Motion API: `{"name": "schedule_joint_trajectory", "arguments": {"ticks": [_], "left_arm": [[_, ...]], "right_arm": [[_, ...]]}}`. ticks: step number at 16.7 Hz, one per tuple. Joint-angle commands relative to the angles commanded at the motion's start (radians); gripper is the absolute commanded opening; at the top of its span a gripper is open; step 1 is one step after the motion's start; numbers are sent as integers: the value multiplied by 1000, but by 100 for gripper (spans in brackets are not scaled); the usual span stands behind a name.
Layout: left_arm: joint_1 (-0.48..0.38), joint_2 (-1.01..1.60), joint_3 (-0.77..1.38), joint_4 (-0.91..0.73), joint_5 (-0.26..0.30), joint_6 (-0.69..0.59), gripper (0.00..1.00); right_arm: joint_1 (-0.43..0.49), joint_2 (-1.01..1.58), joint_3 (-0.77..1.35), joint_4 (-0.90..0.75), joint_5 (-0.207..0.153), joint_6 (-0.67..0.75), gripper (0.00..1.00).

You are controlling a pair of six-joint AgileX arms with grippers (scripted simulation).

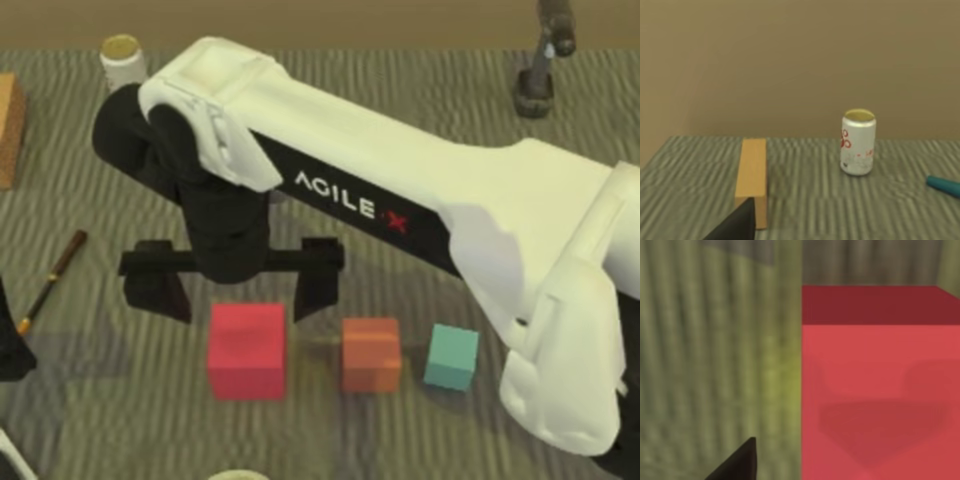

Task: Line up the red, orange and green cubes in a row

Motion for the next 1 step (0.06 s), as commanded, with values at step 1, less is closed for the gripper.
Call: {"name": "schedule_joint_trajectory", "arguments": {"ticks": [1], "left_arm": [[0, 0, 0, 0, 0, 0, 100]], "right_arm": [[0, 0, 2, -2, 0, 0, 100]]}}
